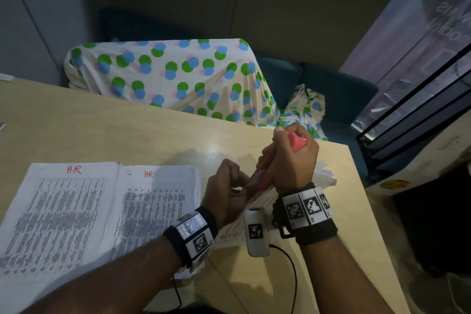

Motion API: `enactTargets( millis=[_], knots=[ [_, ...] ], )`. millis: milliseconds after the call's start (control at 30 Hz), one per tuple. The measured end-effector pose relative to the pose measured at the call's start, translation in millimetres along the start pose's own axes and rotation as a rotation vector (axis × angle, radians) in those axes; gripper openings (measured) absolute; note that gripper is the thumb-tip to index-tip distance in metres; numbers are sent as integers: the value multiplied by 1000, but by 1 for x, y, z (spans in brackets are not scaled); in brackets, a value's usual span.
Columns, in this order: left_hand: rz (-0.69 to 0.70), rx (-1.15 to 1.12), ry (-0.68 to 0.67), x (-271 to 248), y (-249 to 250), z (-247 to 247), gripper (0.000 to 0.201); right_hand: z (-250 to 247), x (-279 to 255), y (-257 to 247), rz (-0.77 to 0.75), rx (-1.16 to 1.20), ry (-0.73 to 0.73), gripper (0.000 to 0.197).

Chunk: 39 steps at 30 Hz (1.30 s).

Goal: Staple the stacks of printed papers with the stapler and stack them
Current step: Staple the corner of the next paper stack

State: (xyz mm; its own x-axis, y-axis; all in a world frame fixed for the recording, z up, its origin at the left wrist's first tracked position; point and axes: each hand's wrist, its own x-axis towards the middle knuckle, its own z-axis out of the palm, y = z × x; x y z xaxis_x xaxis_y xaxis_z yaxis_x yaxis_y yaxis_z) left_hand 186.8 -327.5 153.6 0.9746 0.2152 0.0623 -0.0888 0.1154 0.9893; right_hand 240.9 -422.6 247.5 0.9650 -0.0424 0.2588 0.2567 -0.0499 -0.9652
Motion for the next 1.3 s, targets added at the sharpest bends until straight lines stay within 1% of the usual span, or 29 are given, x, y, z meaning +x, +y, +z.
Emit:
enactTargets(
  millis=[33, 67, 133, 267, 333, 400, 467, 533, 567, 633, 733, 800, 833, 900, 933, 1000, 1067, 1133, 1200, 1233, 1300],
  knots=[
    [-12, 40, 20, 1, 1, 0, 37, -2, 2, 0, 7, 8, -25, 20],
    [-8, 9, 49, 2, 0, 0, 41, -4, 3, -1, 8, 23, -50, 19],
    [56, 38, 34, 1, -4, -2, 44, -10, 2, -3, -3, 75, -81, 16],
    [255, 197, 26, 6, 4, 0, 33, -20, -3, -7, -51, 202, -21, 15],
    [303, 229, 10, 8, 6, 2, 40, -26, -4, -9, -87, 226, 11, 16],
    [279, 232, -4, 8, 8, 2, 45, -31, -2, -10, -119, 240, -2, 17],
    [238, 232, -8, 8, 8, 2, 39, -34, 1, -12, -109, 231, -13, 17],
    [225, 221, -30, 7, 9, 3, 24, -38, 4, -13, -75, 249, 31, 16],
    [229, 209, -38, 6, 11, 3, 22, -40, 5, -13, -59, 271, 67, 16],
    [233, 192, -33, 5, 13, 2, 26, -44, 8, -13, -27, 328, 130, 18],
    [152, 152, -34, 5, 14, 2, 24, -51, 11, -15, 11, 385, 164, 16],
    [141, 132, -27, 5, 14, 3, 22, -58, 14, -18, -15, 297, 120, 14],
    [150, 134, -31, 4, 14, 3, 22, -61, 16, -20, -44, 191, 77, 15],
    [176, 148, -39, 1, 14, 4, 23, -67, 15, -24, -152, -67, -13, 19],
    [181, 153, -30, 0, 13, 4, 20, -70, 14, -25, -231, -161, -35, 21],
    [156, 136, 17, 1, 14, 3, 13, -74, 9, -30, -368, -234, -24, 21],
    [119, 92, 71, 6, 16, -2, 12, -83, 7, -32, -431, -253, 4, 24],
    [132, 89, 94, 12, 22, -10, 10, -94, 6, -32, -434, -292, 30, 31],
    [182, 92, 105, 17, 34, -19, 17, -103, 6, -26, -384, -351, 59, 37],
    [207, 94, 109, 19, 40, -24, 22, -107, 6, -19, -327, -365, 72, 39],
    [250, 91, 118, 21, 56, -35, 30, -111, 5, 1, -151, -307, 85, 40]
  ],
)
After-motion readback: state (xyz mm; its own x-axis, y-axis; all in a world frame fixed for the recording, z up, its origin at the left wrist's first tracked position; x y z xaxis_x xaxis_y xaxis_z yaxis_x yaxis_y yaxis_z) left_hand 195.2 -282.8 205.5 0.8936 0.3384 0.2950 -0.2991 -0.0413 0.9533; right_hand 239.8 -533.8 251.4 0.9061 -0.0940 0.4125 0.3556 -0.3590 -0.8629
